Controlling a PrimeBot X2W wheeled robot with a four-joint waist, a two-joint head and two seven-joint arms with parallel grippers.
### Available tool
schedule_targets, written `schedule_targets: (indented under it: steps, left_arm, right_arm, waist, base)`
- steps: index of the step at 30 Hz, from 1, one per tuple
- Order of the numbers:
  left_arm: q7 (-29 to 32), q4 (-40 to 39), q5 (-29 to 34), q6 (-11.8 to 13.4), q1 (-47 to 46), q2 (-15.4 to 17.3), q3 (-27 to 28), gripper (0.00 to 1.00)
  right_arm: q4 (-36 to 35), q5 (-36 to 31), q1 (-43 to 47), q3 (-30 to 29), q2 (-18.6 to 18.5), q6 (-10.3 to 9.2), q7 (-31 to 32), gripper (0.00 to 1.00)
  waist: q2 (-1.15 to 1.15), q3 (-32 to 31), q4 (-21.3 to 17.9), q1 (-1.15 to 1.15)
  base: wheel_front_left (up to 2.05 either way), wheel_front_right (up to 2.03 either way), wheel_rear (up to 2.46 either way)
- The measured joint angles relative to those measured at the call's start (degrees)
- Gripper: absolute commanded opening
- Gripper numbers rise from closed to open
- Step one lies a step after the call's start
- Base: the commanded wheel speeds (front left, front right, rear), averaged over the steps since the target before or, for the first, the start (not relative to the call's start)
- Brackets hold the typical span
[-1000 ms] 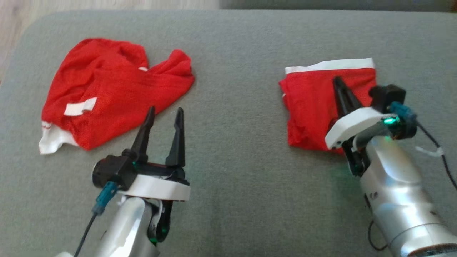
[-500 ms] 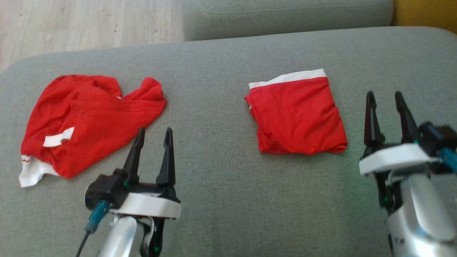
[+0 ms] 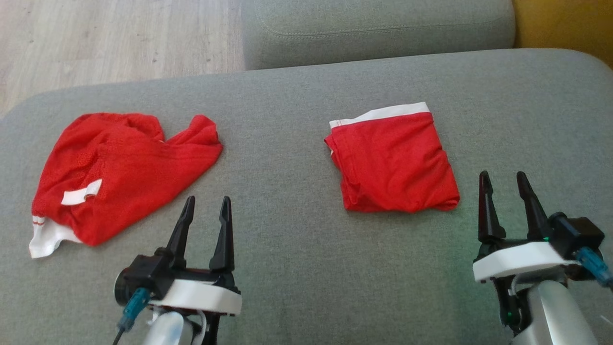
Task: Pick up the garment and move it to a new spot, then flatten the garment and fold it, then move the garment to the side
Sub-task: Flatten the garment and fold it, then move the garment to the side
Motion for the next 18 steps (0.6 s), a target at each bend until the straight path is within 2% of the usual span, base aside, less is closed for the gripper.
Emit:
schedule_targets:
  steps: [11,18]
  left_arm:
    - [0.0,-0.3,0.0,0.0,-0.1,0.0,-0.2,1.0]
    - [0.0,-0.3,0.0,0.0,-1.4,0.0,-1.1,1.0]
  right_arm:
    - [0.6,-0.7,-0.5,-0.1,0.0,0.0,0.2,1.0]
    - [3.6,-2.2,-6.7,-1.7,0.0,0.0,4.2,1.0]
  waist:
    - [0.0,1.0,1.1,0.0]
    - [0.0,4.1,2.6,0.01]
  base:
    - [0.0,0.0,0.0]
    - [0.0,0.0,0.0]
